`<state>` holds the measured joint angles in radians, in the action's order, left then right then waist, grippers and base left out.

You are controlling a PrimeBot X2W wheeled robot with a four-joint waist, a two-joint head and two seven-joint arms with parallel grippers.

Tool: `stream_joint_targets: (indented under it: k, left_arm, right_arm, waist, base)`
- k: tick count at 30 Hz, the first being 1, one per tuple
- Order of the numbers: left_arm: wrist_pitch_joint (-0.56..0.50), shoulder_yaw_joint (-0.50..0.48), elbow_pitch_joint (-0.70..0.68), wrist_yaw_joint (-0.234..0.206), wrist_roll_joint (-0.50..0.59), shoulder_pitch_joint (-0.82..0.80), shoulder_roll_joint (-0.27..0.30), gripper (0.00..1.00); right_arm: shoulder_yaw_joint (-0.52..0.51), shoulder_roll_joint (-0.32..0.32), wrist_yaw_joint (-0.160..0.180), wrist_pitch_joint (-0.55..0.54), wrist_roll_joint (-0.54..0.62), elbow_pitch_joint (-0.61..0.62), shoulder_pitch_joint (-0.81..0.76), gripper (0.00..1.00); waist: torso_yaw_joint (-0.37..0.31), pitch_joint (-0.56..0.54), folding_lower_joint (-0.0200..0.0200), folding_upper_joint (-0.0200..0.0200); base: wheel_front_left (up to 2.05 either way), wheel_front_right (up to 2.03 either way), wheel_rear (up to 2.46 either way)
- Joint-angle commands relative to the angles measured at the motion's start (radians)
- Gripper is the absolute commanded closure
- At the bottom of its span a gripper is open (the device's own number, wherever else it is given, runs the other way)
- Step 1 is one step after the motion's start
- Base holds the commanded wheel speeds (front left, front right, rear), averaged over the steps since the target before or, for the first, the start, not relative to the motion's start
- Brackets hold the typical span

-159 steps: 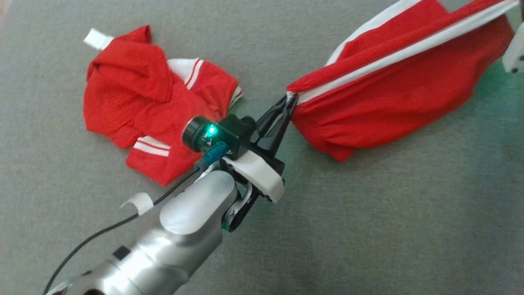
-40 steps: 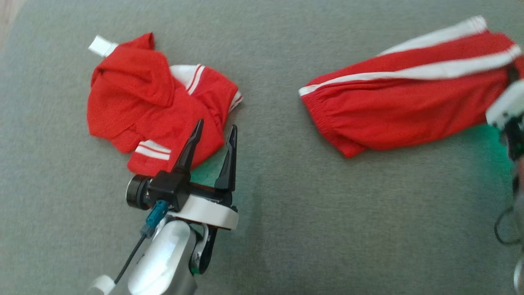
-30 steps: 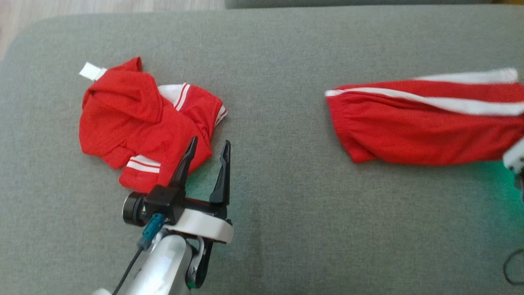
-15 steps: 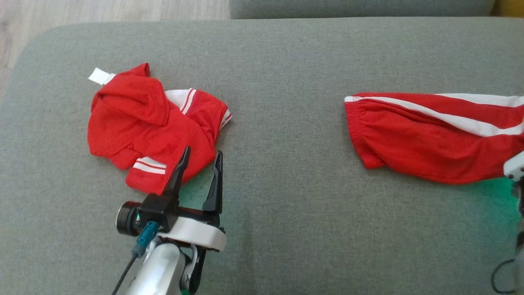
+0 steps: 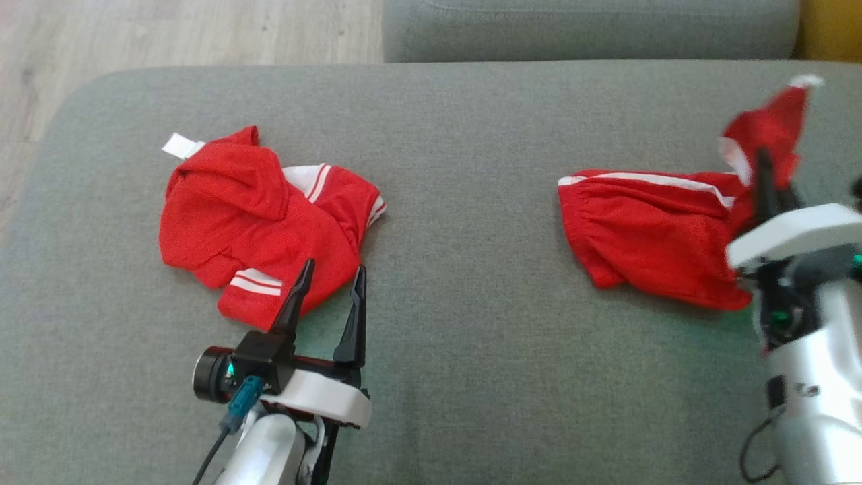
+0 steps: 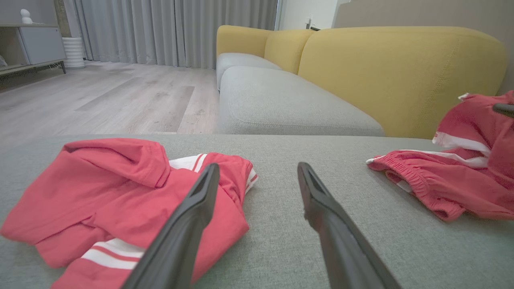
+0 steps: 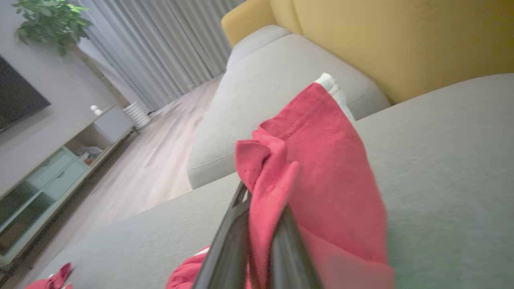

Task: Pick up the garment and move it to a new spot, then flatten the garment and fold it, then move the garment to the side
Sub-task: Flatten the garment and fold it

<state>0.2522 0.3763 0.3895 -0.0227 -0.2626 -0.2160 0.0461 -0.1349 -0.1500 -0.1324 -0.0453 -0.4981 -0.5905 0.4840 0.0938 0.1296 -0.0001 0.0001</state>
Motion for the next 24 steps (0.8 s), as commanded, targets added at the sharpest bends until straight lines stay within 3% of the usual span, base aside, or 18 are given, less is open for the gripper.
stream_joint_targets:
  k: [1, 14, 23, 24]
  left_arm:
    - [0.01, -0.036, -0.023, 0.005, 0.009, -0.014, 0.005, 0.0]
    - [0.01, -0.039, -0.015, 0.004, 0.004, 0.019, 0.005, 0.0]
    - [0.01, -0.046, -0.015, 0.003, 0.006, 0.041, 0.005, 0.0]
    - [0.01, -0.046, -0.015, 0.003, 0.006, 0.042, 0.005, 0.0]
  right_arm:
    - [0.073, 0.007, 0.002, 0.005, -0.036, 0.058, 0.015, 1.0]
    - [0.417, -0.05, 0.002, 0.016, -0.156, 0.054, -0.016, 1.0]
    - [0.729, -0.164, 0.002, 0.043, -0.083, -0.037, -0.018, 1.0]
    - [0.753, -0.169, 0.002, 0.057, -0.068, -0.045, -0.013, 0.69]
  waist:
    - [0.009, -0.012, 0.0001, -0.0001]
    - [0.066, -0.043, 0.0001, -0.0001]
    - [0.065, -0.057, 0.0001, -0.0001]
    - [0.061, -0.058, 0.0001, -0.0001]
  base:
    - [0.0, 0.0, 0.0]
    - [0.0, 0.0, 0.0]
    - [0.0, 0.0, 0.0]
    - [0.0, 0.0, 0.0]
